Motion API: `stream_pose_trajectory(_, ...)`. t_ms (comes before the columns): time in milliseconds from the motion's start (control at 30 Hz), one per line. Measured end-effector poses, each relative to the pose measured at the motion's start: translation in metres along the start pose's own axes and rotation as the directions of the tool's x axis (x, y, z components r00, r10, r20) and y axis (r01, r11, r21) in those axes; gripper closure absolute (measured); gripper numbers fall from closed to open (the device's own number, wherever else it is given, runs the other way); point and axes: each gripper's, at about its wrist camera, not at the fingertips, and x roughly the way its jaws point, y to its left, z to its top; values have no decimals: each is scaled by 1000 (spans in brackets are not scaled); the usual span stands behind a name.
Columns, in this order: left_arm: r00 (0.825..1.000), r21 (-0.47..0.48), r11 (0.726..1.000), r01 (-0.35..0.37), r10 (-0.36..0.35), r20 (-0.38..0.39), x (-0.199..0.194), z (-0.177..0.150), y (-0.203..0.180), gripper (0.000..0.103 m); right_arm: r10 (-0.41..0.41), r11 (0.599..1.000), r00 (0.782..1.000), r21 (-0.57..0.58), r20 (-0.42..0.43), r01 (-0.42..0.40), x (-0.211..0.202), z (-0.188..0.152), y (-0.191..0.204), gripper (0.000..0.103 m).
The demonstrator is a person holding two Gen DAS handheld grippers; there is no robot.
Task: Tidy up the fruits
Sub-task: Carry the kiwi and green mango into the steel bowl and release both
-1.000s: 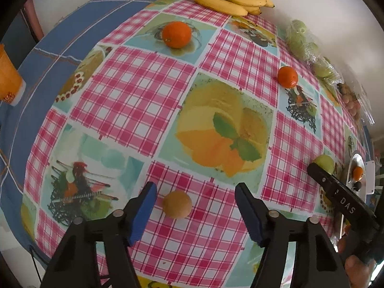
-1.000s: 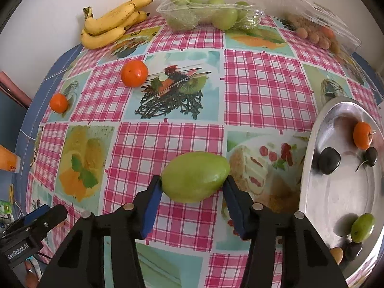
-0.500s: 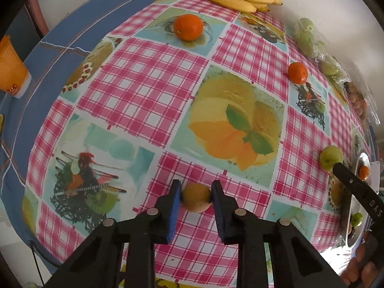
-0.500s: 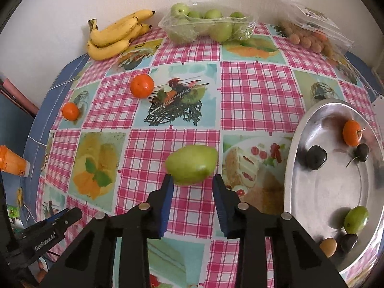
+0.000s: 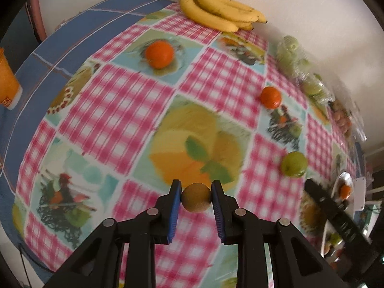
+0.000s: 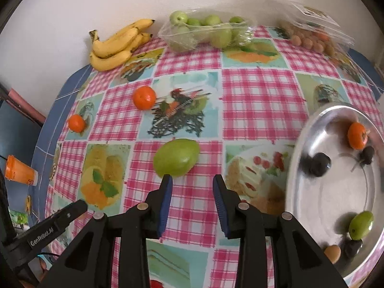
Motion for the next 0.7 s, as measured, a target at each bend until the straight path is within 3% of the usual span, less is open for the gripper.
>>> stream_pose_trajectory(100,1000,-18,1000,14,-14,12,2,10,-10,76,12,1000,1000,-17,8,-12,5,3,6,53)
stream_pose_trajectory(433,1000,-75,997,21,-20,20,21,41,-20,76,-12,998,1000,-66,-6,11,35,23,18,52)
stream_pose_trajectory(700,999,-61,998,35,-35,6,32,47,-30,76,-34,996,999,-85,-30,32,46,24,21,51)
